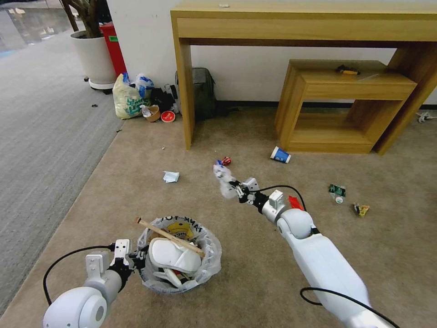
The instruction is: Pick up the trash bin and place the garbage on the floor into it.
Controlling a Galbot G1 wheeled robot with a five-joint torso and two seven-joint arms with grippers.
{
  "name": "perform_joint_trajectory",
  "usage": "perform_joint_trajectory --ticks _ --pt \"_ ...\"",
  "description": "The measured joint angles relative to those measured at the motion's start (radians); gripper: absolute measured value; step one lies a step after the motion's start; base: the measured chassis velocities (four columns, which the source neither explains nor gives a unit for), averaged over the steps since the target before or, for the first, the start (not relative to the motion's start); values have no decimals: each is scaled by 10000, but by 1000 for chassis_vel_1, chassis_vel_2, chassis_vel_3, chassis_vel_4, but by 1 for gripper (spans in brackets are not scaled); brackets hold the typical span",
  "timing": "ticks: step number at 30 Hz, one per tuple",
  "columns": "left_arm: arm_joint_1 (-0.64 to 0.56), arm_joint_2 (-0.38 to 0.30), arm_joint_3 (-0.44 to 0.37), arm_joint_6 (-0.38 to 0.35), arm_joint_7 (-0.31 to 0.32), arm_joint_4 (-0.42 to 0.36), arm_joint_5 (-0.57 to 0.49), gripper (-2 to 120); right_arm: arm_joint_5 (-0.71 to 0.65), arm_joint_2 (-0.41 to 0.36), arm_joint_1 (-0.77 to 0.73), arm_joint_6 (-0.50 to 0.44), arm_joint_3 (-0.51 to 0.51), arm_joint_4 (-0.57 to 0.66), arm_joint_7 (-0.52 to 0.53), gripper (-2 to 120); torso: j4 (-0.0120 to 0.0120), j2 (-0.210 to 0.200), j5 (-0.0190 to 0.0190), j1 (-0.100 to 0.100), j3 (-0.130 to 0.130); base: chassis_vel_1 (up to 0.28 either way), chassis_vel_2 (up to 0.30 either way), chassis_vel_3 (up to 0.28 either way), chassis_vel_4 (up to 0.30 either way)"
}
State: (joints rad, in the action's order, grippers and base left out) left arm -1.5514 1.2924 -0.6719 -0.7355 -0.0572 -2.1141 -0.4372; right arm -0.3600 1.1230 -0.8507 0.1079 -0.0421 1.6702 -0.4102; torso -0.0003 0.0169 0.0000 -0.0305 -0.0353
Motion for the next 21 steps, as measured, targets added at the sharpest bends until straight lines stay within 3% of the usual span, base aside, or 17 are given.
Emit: perform_joint_trajectory --ticks 1,4,11,17,21 --pt "0 0 0 0 0 0 0 0 0 0 0 0 0 0 0 0 0 0 0 0 0 0 0 0 0" --pt "183 -35 257 0 110 129 -43 0 -943 -811 -251 607 1373 1573 651 0 1 0 1 0 0 0 0 0 0" --pt "275 -9 473 0 174 160 -57 0 -1663 -1370 -207 1251 3129 2225 1397 0 2 0 1 0 0 0 0 0 0" --pt "264 -8 477 0 175 117 -57 0 -1452 -1400 -80 1483 3575 2224 1618 0 2 1 1 0 0 0 0 0 0" --pt "229 -8 431 0 176 76 -57 0 -1288 -1453 -65 1526 3649 2239 1690 15 2 0 1 0 -1 0 0 0 0"
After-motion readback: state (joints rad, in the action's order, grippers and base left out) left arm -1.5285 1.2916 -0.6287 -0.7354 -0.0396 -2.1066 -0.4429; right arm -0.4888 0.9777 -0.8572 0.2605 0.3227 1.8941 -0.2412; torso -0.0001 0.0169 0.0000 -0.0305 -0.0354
